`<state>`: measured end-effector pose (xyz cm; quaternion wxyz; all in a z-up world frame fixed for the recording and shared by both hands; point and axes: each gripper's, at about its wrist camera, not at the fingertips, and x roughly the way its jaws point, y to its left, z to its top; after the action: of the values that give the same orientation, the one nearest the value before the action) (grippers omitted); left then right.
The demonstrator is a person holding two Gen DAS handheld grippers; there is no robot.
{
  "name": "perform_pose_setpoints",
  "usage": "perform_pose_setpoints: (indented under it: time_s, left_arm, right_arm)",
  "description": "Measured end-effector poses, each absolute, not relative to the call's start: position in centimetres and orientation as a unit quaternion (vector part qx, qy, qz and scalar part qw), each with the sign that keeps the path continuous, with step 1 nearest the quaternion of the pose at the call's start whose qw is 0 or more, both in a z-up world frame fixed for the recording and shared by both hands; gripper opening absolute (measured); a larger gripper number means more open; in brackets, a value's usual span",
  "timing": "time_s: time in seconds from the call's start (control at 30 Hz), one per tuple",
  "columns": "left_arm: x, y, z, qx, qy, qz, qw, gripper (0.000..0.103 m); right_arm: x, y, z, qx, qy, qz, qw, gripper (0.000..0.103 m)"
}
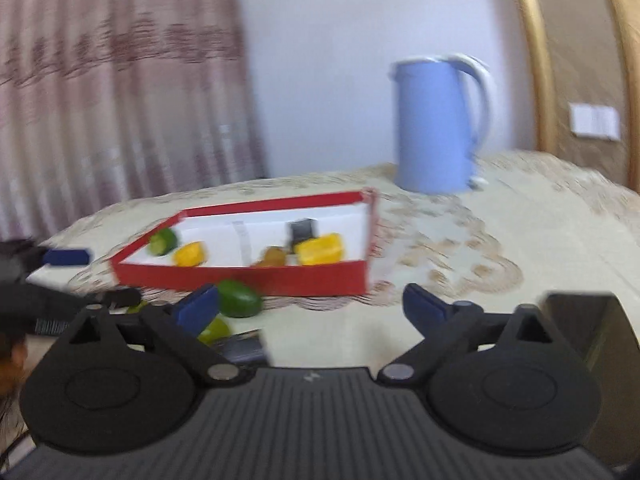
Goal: Organize fruits
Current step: 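Close the right gripper on another eggplant chunk while the left moves toward the fruits, then close the left gripper on the green tomato while the right carries the eggplant chunk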
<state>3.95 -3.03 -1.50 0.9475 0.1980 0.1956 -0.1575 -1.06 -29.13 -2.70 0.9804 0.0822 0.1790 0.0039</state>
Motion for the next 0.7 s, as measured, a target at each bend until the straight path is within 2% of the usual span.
perform_pose_setpoints:
  time_s: [0.27,0.33,0.4,0.5,0.57,0.7]
  left_arm:
    - [3.8,-4.4,-2.6,0.22,0.216,-0.191,0.932,0.088]
    - [3.9,-4.8,-2.8,0.224,0.227,-0.201,0.926,0.078]
    - [4.0,-5.0,-3.1,0.228,0.238,-0.206,0.921,0.059]
    - [4.0,-4.8,-3.0,0.213,0.247,-0.221,0.919,0.044]
    - [4.1,-4.8,-3.1,0.207,0.249,-0.217,0.921,0.038]
    - [4.5,-4.1,-2.9,0.18,0.257,-0.228,0.922,0.037]
  right_arm:
    - [-0.1,-28.3,-2.8,0.053,0.213,-0.016,0.976,0.103]
    - [0.0,-28.3,-2.9,0.052,0.219,-0.021,0.974,0.103]
    - [-0.1,-28.5,-2.9,0.059,0.217,-0.015,0.974,0.103]
    - [-0.4,-28.7,-2.9,0.067,0.207,-0.005,0.976,0.103]
    - [-0.5,-28.7,-2.8,0.067,0.201,-0.003,0.977,0.103]
    - [-1.5,-28.9,-2.6,0.072,0.168,0.008,0.983,0.103]
